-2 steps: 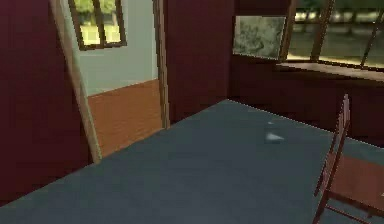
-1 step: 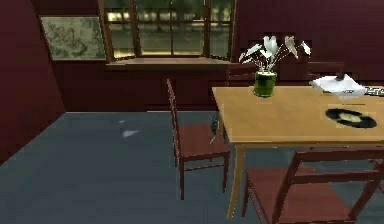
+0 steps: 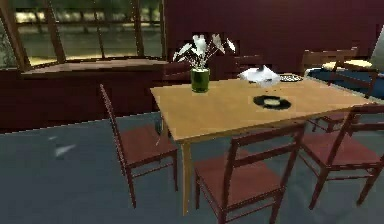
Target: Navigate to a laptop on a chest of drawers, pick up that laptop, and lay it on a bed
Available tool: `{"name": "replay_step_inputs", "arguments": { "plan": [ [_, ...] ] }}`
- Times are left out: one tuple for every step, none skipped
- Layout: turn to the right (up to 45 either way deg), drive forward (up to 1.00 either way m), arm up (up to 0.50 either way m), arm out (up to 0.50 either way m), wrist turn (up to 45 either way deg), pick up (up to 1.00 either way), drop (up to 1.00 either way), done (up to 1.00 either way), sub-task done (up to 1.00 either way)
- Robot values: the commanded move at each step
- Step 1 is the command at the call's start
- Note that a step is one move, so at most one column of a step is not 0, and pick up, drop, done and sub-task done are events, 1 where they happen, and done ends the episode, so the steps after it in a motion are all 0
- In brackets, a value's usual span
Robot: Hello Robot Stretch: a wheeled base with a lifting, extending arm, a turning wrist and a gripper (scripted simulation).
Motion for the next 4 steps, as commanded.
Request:
{"name": "replay_step_inputs", "arguments": {
  "plan": [
    [0.0, 0.3, 0.0, 0.0, 0.0, 0.0, 0.0, 0.0, 0.0],
    [-45.0, 0.0, 0.0, 0.0, 0.0, 0.0, 0.0, 0.0, 0.0],
    [-42.0, 0.0, 0.0, 0.0, 0.0, 0.0, 0.0, 0.0, 0.0],
    [0.0, 1.0, 0.0, 0.0, 0.0, 0.0, 0.0, 0.0, 0.0]
  ]
}}
